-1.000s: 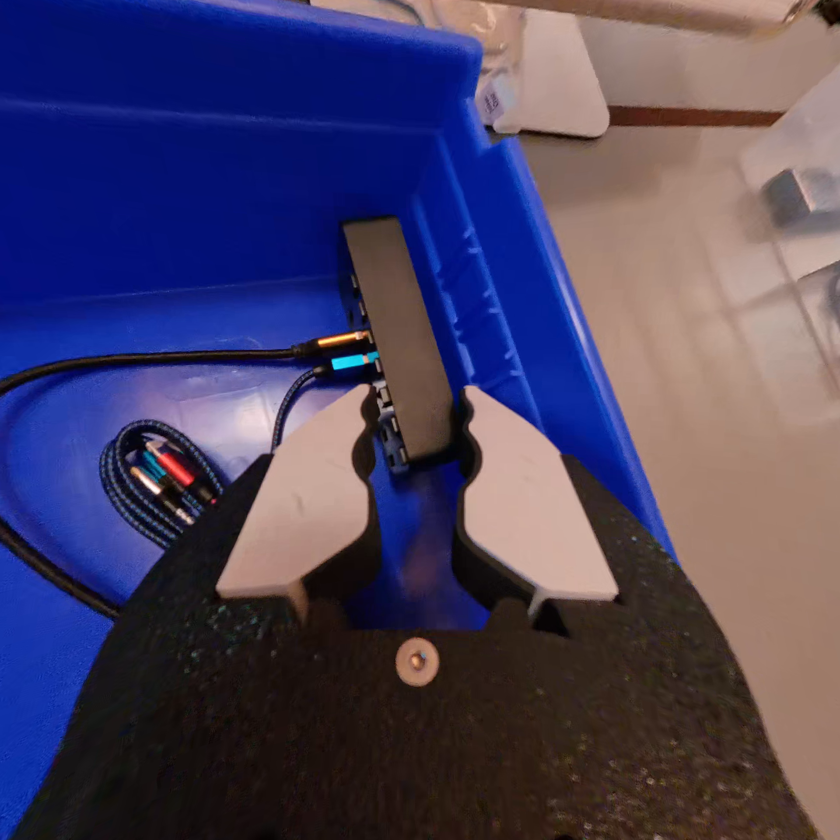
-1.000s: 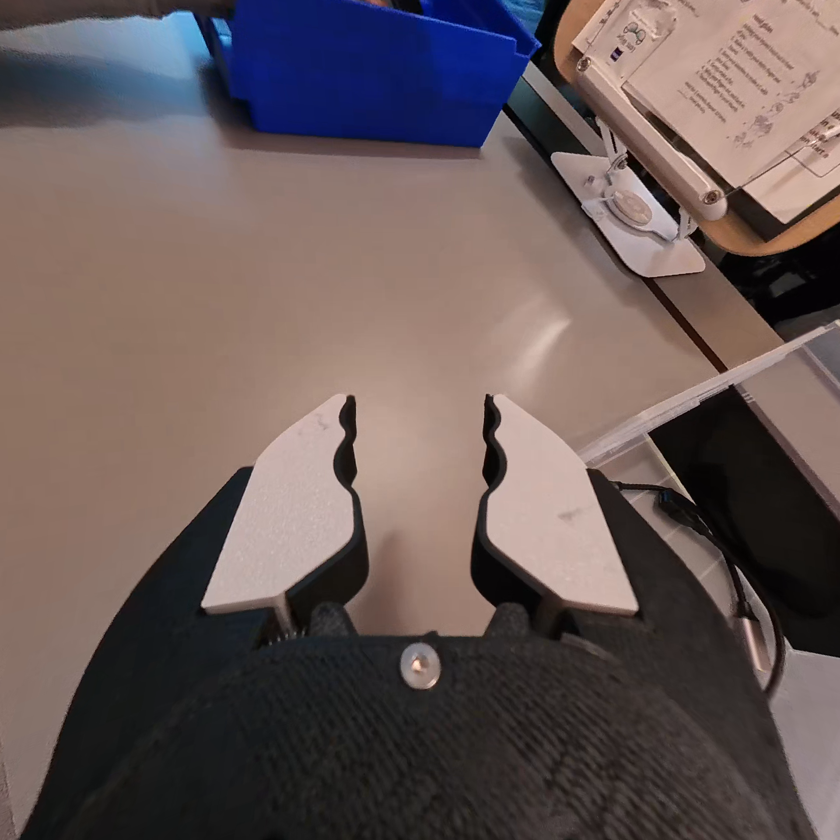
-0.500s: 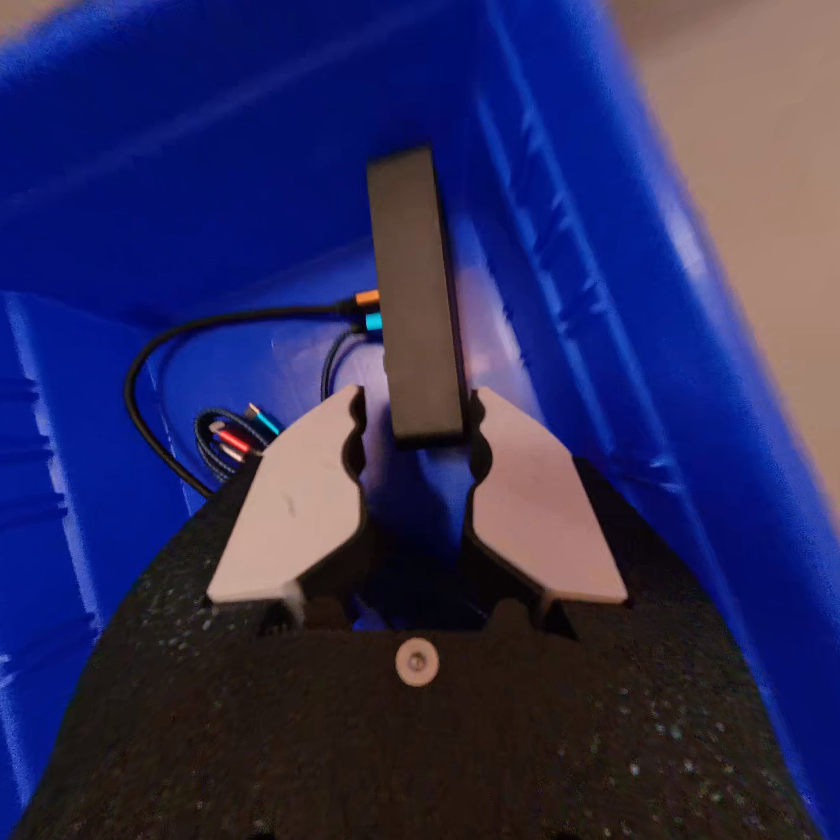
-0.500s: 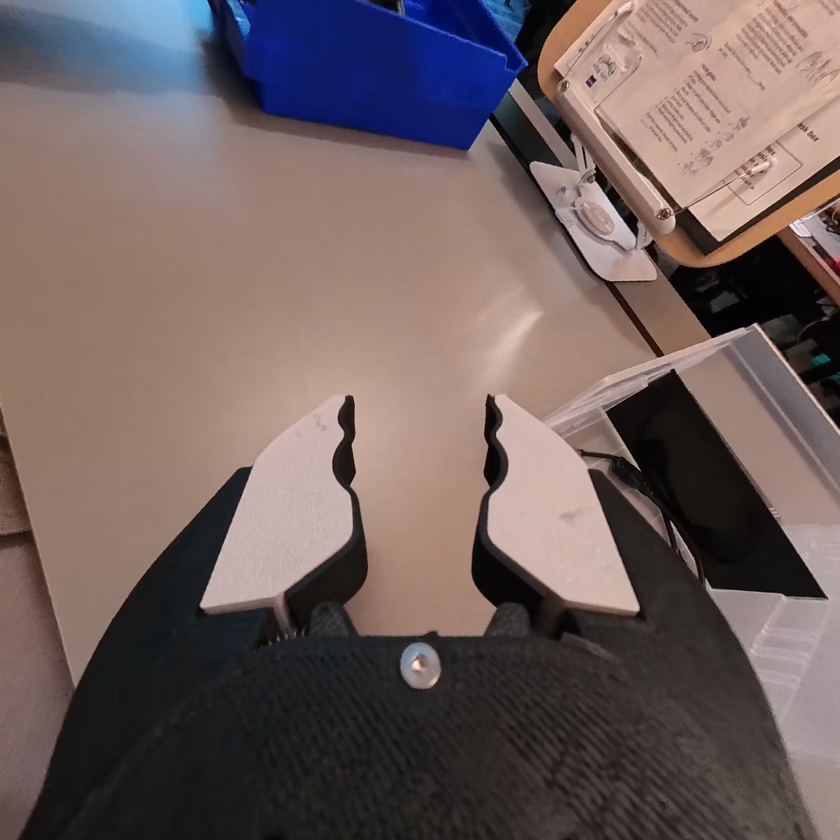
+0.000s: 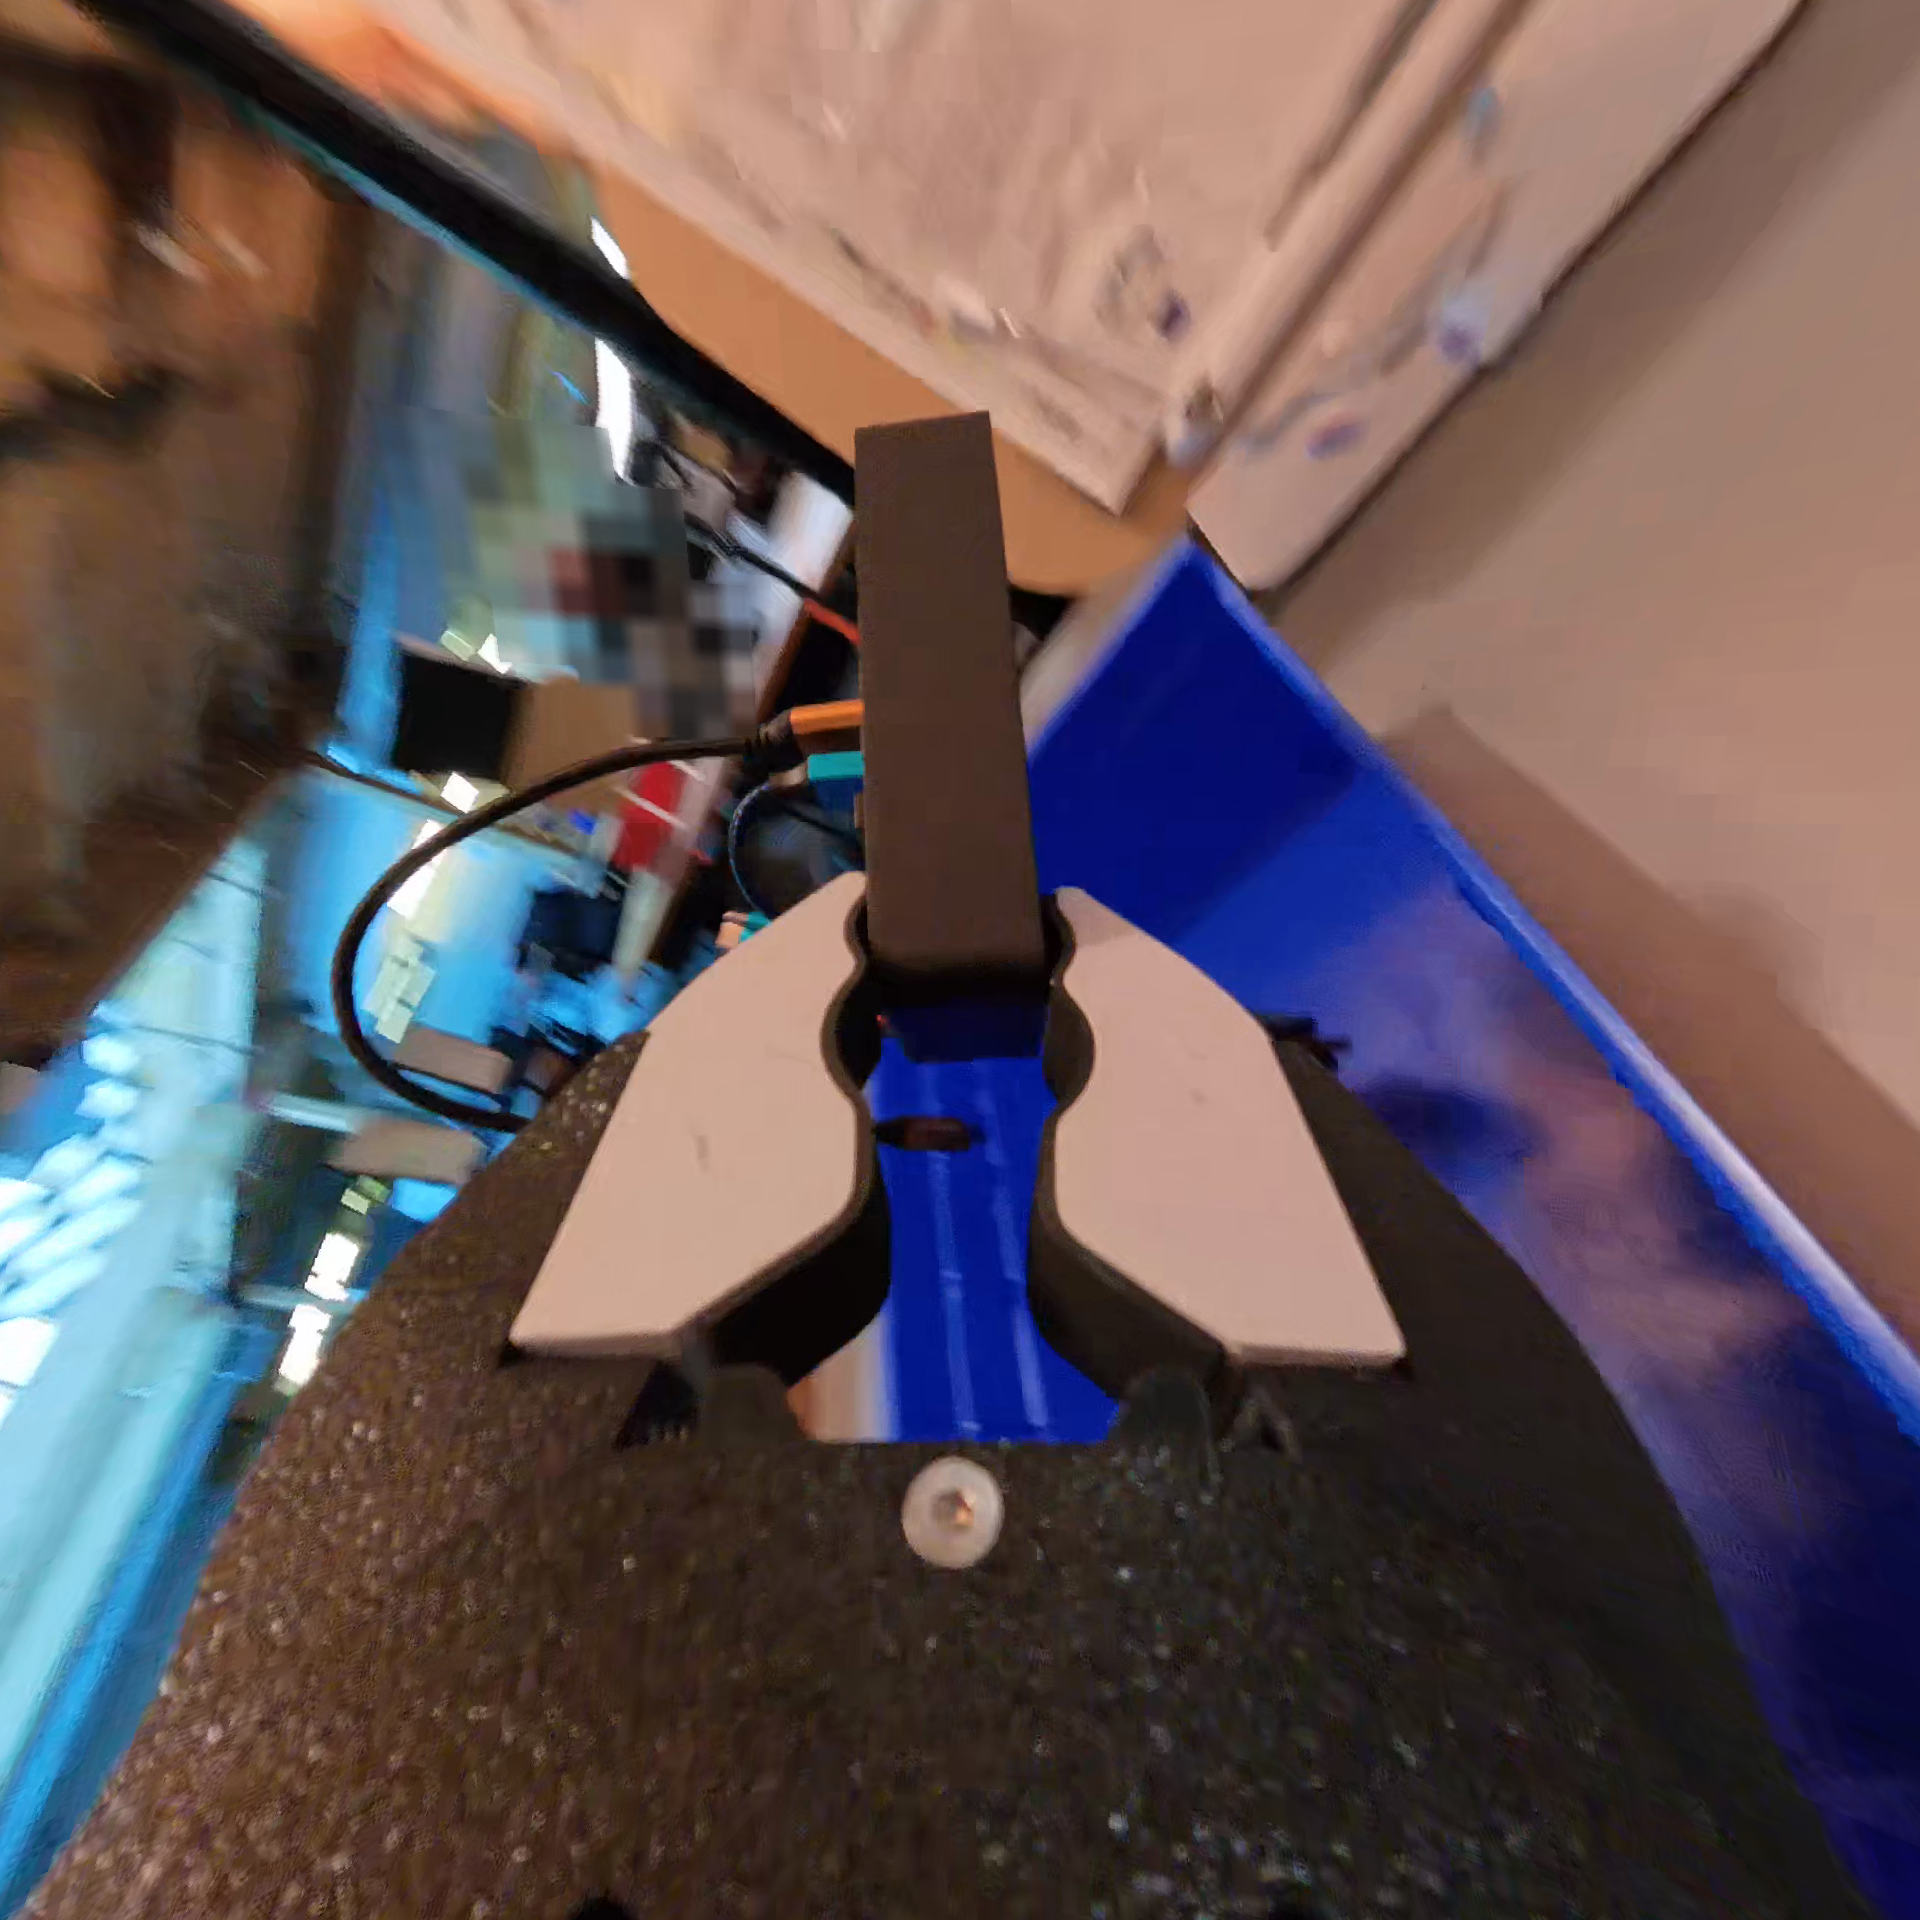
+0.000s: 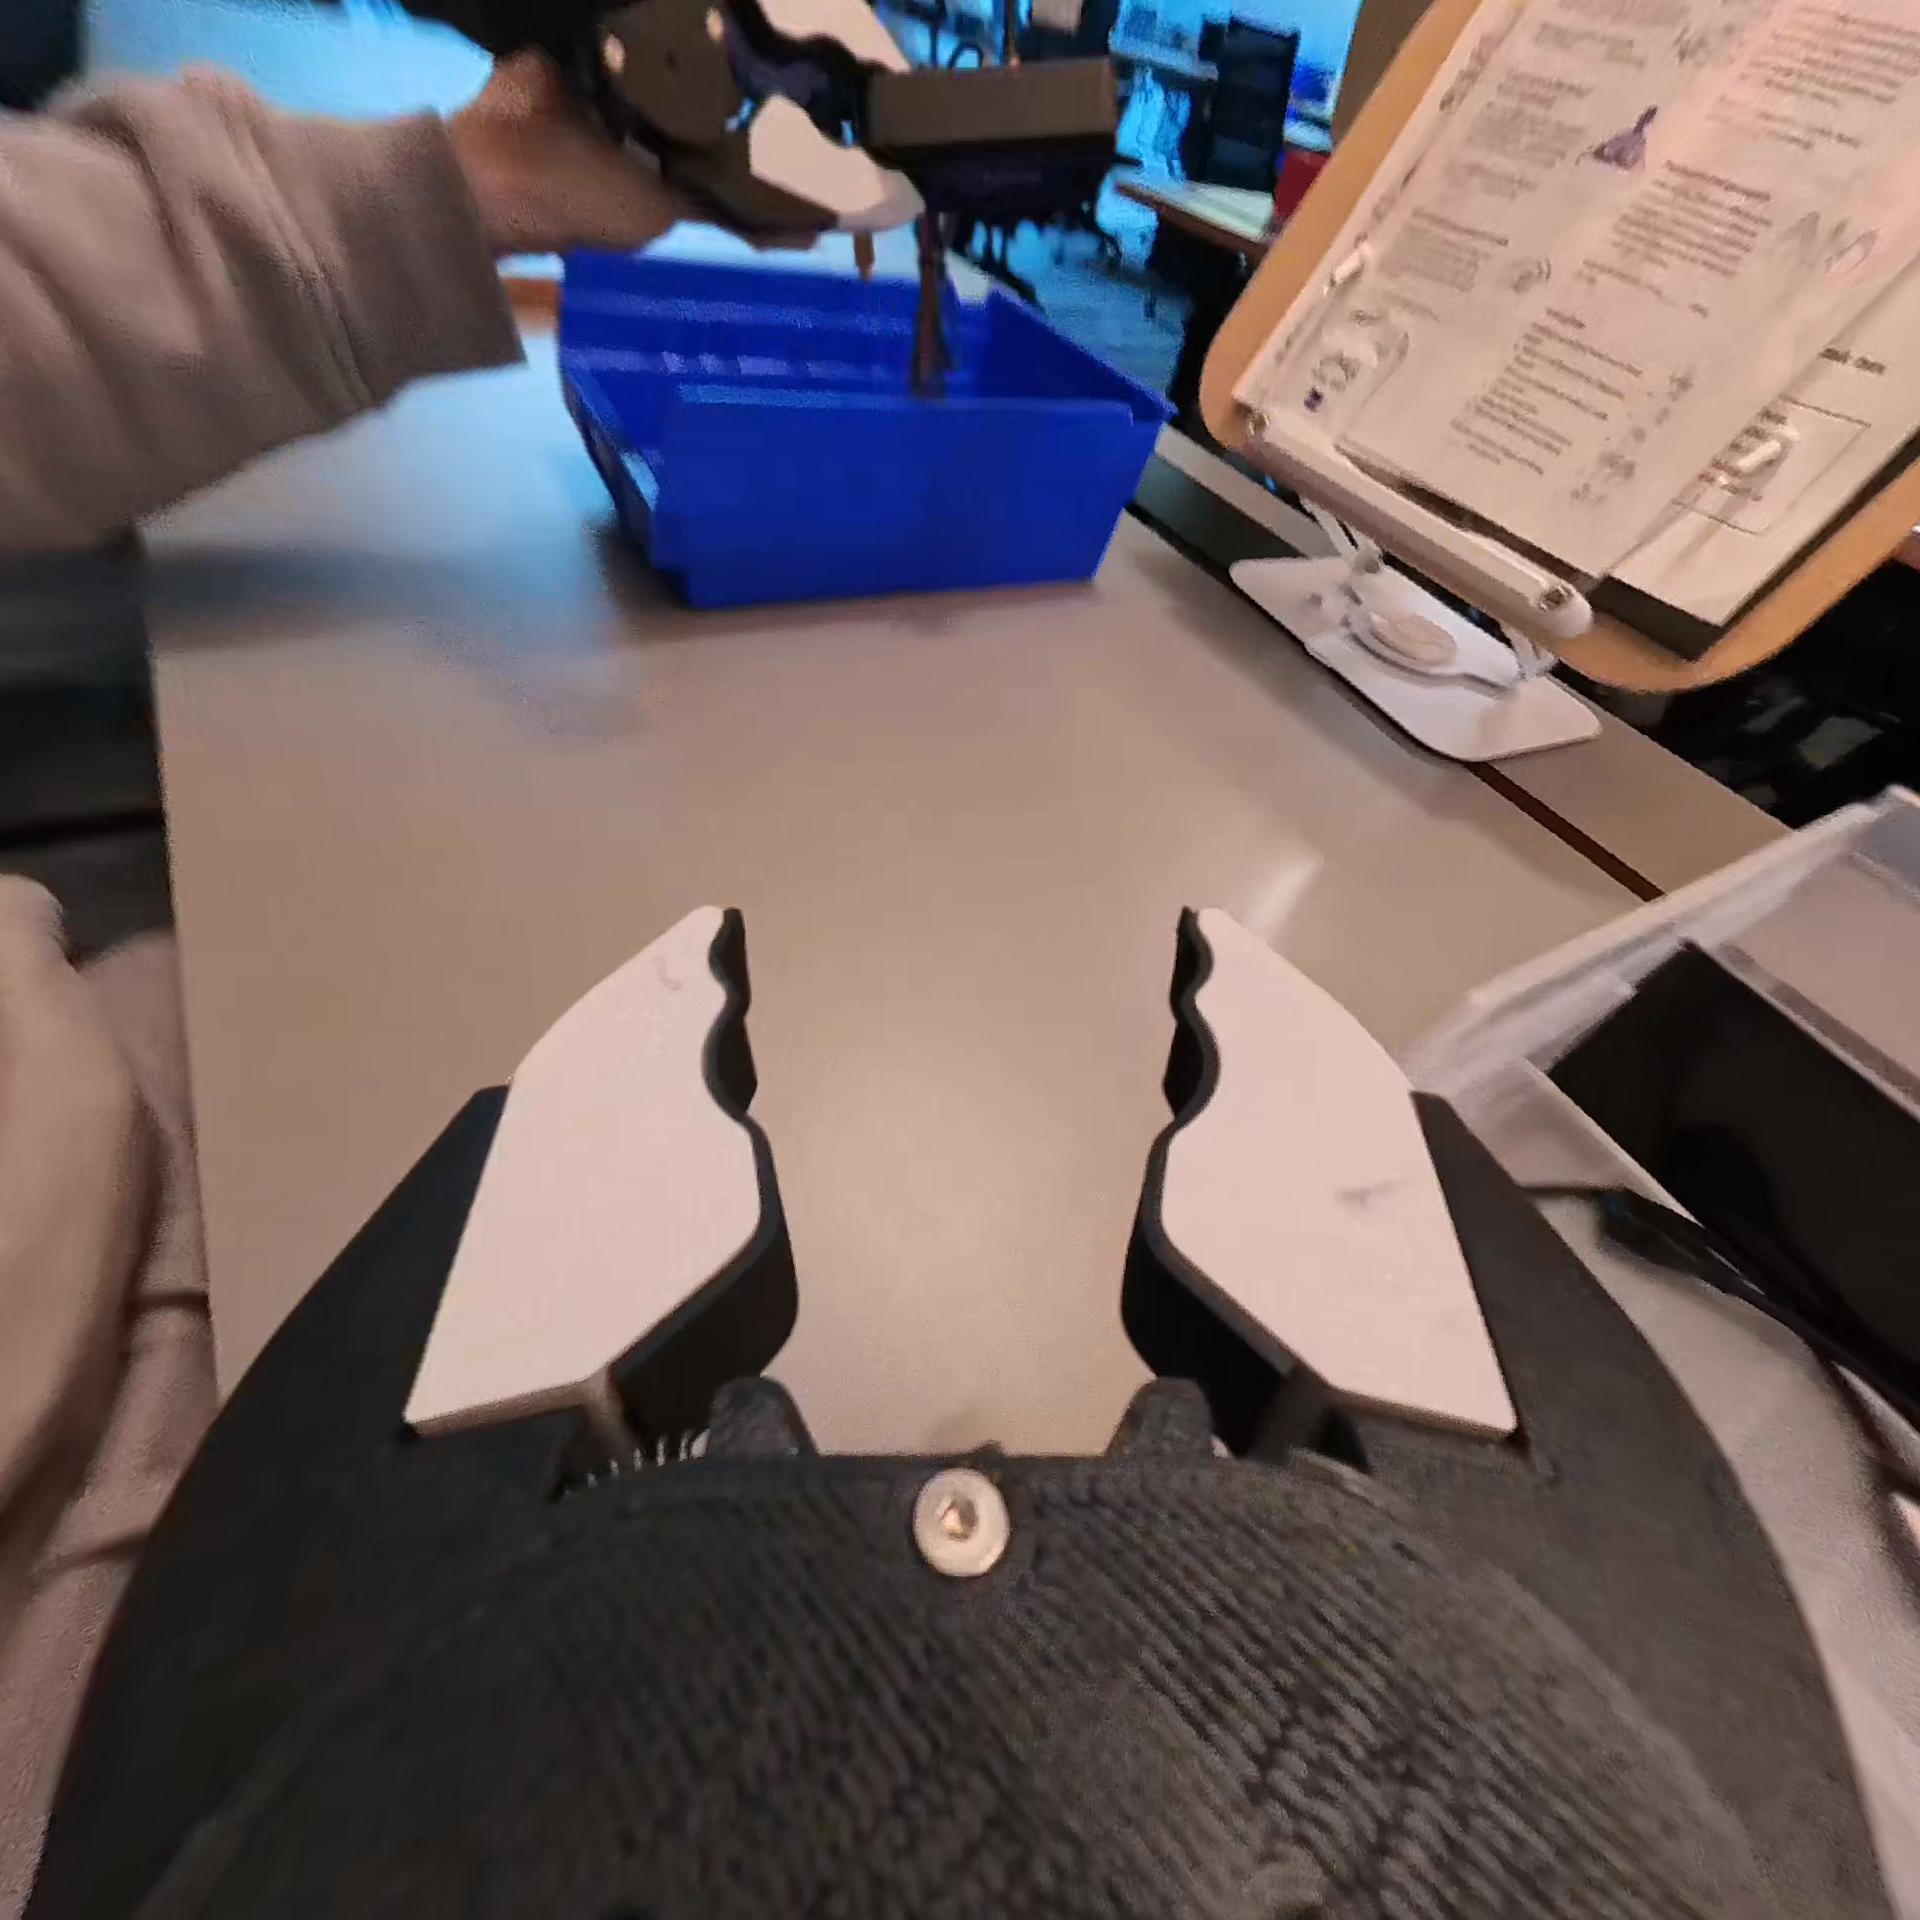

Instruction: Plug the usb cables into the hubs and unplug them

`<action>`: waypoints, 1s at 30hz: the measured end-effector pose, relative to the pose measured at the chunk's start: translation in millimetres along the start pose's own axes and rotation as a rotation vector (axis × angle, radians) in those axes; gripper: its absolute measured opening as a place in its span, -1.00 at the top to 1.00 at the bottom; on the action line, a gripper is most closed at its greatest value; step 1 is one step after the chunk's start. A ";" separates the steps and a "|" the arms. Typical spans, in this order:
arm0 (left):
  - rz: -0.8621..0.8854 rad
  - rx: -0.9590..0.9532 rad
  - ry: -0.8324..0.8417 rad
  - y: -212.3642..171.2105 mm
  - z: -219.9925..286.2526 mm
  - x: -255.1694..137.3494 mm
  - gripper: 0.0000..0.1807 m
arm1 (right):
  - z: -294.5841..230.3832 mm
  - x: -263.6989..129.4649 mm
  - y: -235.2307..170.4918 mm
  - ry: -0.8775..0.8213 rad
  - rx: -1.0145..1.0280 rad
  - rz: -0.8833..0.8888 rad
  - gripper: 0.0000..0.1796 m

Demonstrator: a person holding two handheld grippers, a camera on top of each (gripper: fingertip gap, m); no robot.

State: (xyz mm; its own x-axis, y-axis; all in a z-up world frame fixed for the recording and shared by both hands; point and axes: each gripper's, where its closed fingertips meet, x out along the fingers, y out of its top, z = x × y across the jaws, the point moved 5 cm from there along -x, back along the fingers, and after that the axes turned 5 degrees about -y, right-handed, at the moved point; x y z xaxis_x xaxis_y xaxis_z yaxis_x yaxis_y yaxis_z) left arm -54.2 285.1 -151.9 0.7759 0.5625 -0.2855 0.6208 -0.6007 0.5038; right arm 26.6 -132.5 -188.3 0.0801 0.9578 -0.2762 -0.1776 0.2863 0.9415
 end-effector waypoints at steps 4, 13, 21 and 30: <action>0.194 0.197 0.189 53.5 -18.0 -59.1 0.70 | -7.3 20.7 23.0 0.066 0.144 0.136 -0.04; 0.776 0.416 0.109 151.7 58.0 -162.6 0.70 | 3.6 39.6 94.5 0.249 0.453 0.572 -0.06; 0.908 0.356 -0.078 157.3 138.4 -173.9 0.70 | -12.2 37.1 81.3 0.343 0.399 0.650 0.33; 0.904 0.143 -0.210 148.8 151.1 -150.9 0.55 | -13.8 42.6 88.5 0.112 0.314 0.546 0.34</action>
State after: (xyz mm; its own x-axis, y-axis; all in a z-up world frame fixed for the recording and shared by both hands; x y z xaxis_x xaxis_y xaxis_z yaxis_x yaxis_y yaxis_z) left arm -61.9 24.9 -157.0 0.9662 -0.2572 0.0167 -0.2301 -0.8315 0.5056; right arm 0.8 -65.9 -119.3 -0.0470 0.9653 0.2570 0.1330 -0.2489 0.9593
